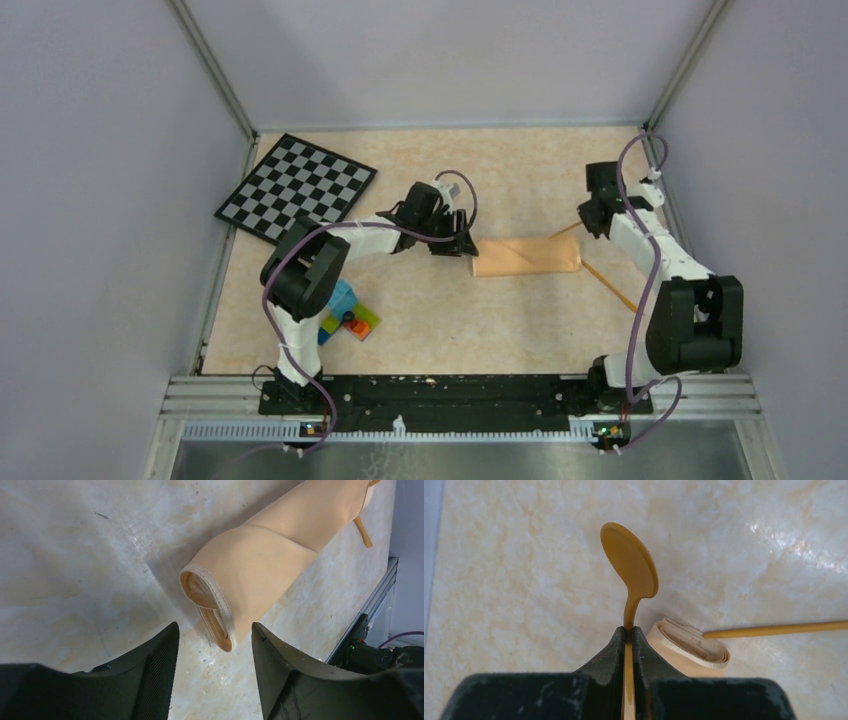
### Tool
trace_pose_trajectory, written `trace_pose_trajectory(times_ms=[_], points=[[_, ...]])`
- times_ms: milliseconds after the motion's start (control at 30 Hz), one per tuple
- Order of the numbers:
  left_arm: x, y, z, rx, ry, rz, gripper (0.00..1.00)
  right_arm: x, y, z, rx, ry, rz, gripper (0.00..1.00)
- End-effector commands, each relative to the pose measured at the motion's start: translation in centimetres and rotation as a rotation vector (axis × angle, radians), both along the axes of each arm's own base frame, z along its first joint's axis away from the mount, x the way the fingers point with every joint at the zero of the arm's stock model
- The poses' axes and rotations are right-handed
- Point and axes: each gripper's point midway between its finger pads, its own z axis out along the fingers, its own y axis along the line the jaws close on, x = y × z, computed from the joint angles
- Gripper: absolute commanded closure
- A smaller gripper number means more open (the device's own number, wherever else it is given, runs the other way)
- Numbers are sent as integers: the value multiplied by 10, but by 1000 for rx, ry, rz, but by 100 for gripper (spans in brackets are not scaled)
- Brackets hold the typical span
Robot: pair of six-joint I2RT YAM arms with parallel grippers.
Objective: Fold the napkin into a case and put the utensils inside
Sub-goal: Insert the spoon into the folded napkin.
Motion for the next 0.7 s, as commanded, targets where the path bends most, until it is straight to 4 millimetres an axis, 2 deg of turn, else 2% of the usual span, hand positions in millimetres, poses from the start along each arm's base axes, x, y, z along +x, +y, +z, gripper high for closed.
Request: trace_pose_trajectory(times_ms=[0, 167, 367, 567, 667], points=[[9, -11, 11, -68, -49, 2, 42, -9, 19, -27, 106, 43, -102, 100], [-1, -10, 1, -99, -10, 8, 51, -18, 34, -31, 147, 23, -149, 100], [-7, -6, -4, -104, 2, 24, 53, -36, 43, -55, 170, 102, -207, 100], [-14, -3, -8, -108, 15, 21, 54, -33, 54, -78, 204, 139, -213, 100], [-17, -3, -11, -113, 27, 14, 55, -32, 67, -85, 229, 156, -210, 100]])
